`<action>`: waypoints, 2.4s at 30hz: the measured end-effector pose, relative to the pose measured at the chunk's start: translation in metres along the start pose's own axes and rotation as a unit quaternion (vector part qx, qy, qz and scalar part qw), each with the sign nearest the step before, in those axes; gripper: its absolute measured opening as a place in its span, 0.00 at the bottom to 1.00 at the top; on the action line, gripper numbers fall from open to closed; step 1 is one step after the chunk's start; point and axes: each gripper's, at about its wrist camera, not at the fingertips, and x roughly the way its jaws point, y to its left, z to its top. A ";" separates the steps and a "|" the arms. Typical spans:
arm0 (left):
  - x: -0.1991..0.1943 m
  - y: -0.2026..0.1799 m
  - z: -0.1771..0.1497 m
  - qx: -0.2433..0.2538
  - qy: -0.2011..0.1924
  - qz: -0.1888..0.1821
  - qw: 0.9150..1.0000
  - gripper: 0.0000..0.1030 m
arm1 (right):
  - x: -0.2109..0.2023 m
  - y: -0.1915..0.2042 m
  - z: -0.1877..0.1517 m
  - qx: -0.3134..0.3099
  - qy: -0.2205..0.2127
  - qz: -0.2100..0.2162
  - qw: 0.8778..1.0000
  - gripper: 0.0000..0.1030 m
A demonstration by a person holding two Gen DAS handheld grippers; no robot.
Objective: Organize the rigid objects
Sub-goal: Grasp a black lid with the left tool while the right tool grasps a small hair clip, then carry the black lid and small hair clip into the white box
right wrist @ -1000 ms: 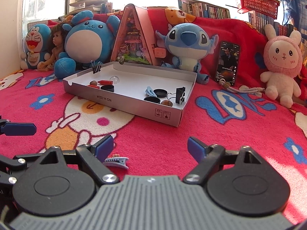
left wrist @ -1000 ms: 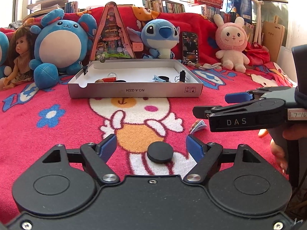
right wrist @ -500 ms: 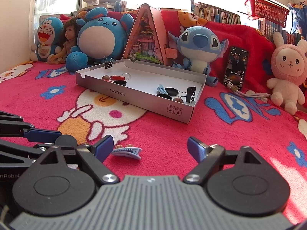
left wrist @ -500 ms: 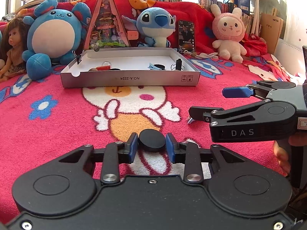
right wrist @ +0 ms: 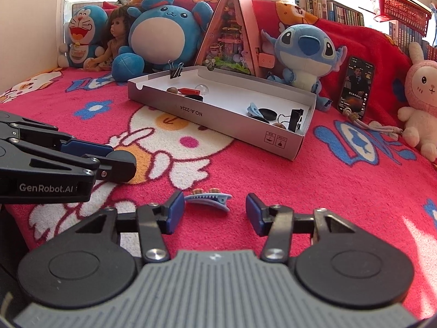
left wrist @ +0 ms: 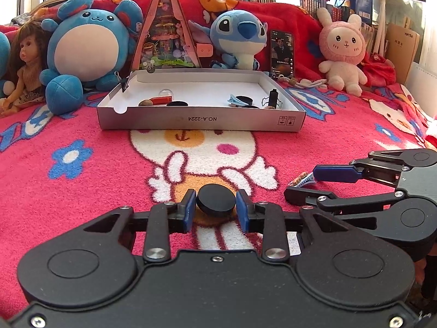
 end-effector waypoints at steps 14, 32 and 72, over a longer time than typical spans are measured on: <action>0.007 0.001 0.009 -0.002 -0.002 0.002 1.000 0.29 | 0.003 0.000 0.007 0.025 -0.004 -0.006 1.000 0.43; 0.042 0.020 0.076 0.003 -0.042 0.022 0.999 0.29 | 0.028 -0.018 0.055 0.085 -0.012 -0.041 0.995 0.43; 0.195 0.101 0.195 -0.045 0.059 0.029 0.997 0.29 | 0.148 -0.118 0.152 0.223 0.094 -0.071 0.968 0.43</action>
